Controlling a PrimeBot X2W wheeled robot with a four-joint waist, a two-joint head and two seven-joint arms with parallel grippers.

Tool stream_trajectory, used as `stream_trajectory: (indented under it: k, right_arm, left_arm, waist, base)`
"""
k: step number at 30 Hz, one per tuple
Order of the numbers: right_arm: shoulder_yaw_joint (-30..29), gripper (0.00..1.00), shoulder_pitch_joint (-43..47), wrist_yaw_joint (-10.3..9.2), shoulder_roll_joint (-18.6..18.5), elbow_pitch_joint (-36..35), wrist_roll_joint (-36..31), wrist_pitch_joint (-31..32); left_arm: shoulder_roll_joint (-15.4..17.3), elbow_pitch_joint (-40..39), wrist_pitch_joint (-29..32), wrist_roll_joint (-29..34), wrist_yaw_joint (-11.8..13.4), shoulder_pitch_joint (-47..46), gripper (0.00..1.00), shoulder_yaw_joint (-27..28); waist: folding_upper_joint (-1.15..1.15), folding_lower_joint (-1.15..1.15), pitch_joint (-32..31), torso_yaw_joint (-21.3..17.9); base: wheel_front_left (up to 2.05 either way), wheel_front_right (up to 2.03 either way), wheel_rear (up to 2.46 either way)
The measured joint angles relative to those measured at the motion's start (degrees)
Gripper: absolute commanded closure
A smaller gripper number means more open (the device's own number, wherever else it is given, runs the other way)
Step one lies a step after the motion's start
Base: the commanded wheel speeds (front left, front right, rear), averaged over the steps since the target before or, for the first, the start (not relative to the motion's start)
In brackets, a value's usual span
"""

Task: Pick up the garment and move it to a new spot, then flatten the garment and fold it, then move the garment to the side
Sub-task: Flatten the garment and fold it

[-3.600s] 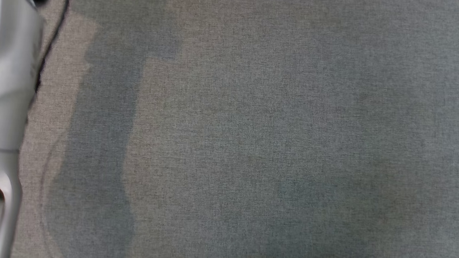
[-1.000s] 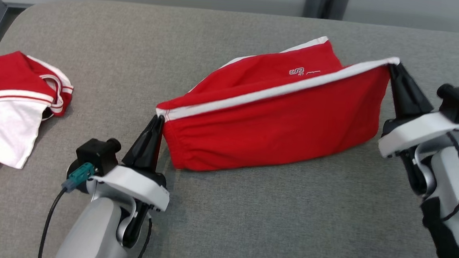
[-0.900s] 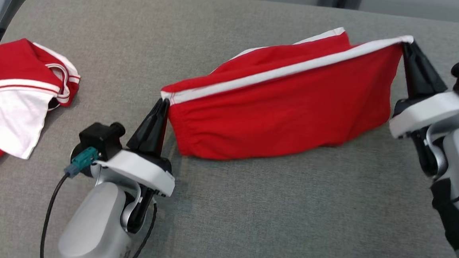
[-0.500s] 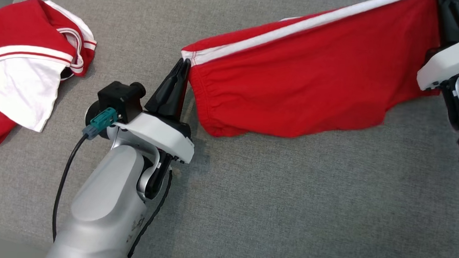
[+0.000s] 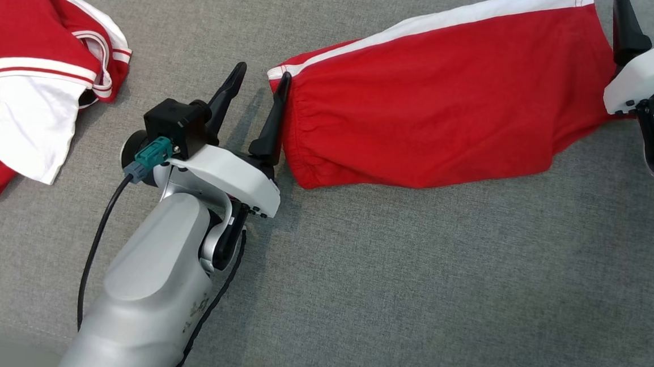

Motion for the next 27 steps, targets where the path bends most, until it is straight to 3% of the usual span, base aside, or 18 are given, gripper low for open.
stream_trajectory:
  k: [11, 23, 24, 25, 26, 27]
  right_arm:
    - [6.21, 0.00, 4.14, 0.00, 0.52, 3.50, 6.61, 0.60]
    - [13.68, 0.00, 7.35, -0.01, 0.91, 6.27, 16.52, 8.93]
    - [14.14, 0.09, 7.38, -0.01, 0.86, 6.28, 17.07, 9.34]
    - [14.62, 0.67, 7.45, -0.01, 0.76, 6.26, 17.49, 9.61]
    - [15.11, 1.00, 7.56, -0.01, 0.71, 6.32, 17.89, 9.69]
    - [15.11, 1.00, 7.56, -0.01, 0.71, 6.32, 17.89, 9.69]
  left_arm:
    - [-0.01, 0.30, 0.00, 2.60, 1.49, 3.08, 0.00, 1.67]
    - [0.00, 0.16, 0.00, 3.99, 1.52, 5.73, 0.00, 1.94]
    - [0.00, 0.20, 0.00, 4.11, 1.57, 5.92, 0.00, 1.91]
    - [0.00, 0.24, 0.00, 4.16, 1.68, 6.02, 0.00, 1.91]
    - [0.01, 0.34, 0.00, 4.17, 1.75, 6.08, 0.00, 1.92]
    - [0.01, 0.34, 0.00, 4.17, 1.75, 6.08, 0.00, 1.92]
  waist:
    - [0.00, 0.00, -2.52, -1.19]
    - [0.00, 0.00, -4.66, -1.21]
    - [0.00, 0.00, -4.83, -1.18]
    - [0.00, 0.00, -4.99, -1.16]
    - [0.00, 0.00, -5.18, -1.17]
    - [0.00, 0.00, -5.18, -1.17]
  base:
    - [0.00, 0.00, 0.00]
    - [0.00, 0.00, 0.00]
    - [0.00, 0.00, 0.00]
    - [0.00, 0.00, 0.00]
    - [0.00, 0.00, 0.00]
    - [0.00, 0.00, 0.00]
